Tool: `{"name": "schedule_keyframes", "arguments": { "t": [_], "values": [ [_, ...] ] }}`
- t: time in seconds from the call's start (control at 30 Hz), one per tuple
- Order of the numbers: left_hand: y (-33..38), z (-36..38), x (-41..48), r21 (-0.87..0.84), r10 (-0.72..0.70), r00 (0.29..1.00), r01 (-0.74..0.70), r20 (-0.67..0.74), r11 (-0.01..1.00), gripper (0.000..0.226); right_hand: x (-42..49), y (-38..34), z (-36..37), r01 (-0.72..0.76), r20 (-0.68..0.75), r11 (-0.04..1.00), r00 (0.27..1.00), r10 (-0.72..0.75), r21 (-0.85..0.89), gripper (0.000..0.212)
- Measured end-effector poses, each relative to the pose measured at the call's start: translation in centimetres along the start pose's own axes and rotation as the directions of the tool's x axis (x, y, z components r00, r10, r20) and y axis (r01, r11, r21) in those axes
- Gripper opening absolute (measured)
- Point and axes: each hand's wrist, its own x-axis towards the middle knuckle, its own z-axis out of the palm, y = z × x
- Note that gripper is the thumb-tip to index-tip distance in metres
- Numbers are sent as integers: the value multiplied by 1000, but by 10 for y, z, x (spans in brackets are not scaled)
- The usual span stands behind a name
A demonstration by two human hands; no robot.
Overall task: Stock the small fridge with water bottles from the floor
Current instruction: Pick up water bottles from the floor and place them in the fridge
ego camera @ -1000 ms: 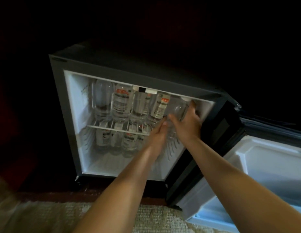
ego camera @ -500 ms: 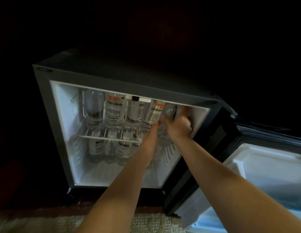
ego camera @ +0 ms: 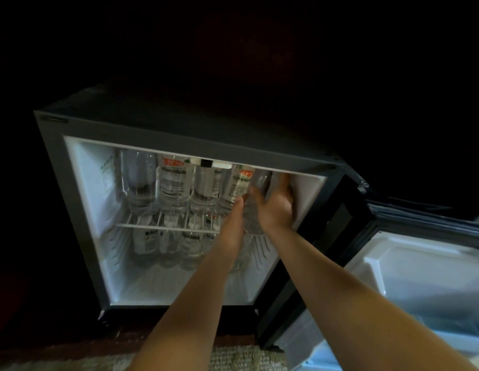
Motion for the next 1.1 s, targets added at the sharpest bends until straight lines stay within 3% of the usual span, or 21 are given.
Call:
{"name": "schedule_keyframes", "arguments": {
  "t": [0.17, 0.37, 0.63, 0.83, 1.1],
  "values": [
    [-6, -1, 9, 29, 6, 1000, -5, -22, 1000, 51, 3, 1, 0, 11, 9, 1000, 1000, -11, 17, 60],
    [-14, -5, 19, 62, 32, 998, -28, -60, 998, 50, -19, 21, 2, -149, 141, 988, 978, 155, -49, 38],
    [-26, -8, 29, 124, 25, 997, -16, -75, 992, 56, -18, 27, 16, -176, 68, 979, 981, 184, -104, 42],
    [-22, -1, 29, 72, 65, 993, -57, -101, 996, 51, -12, 24, 18, -235, 73, 963, 967, 246, -131, 47],
    [-18, -2, 25, 105, -37, 999, 40, -27, 994, 62, -6, 15, 14, -403, 88, 915, 912, 400, 22, 36]
  ]
}}
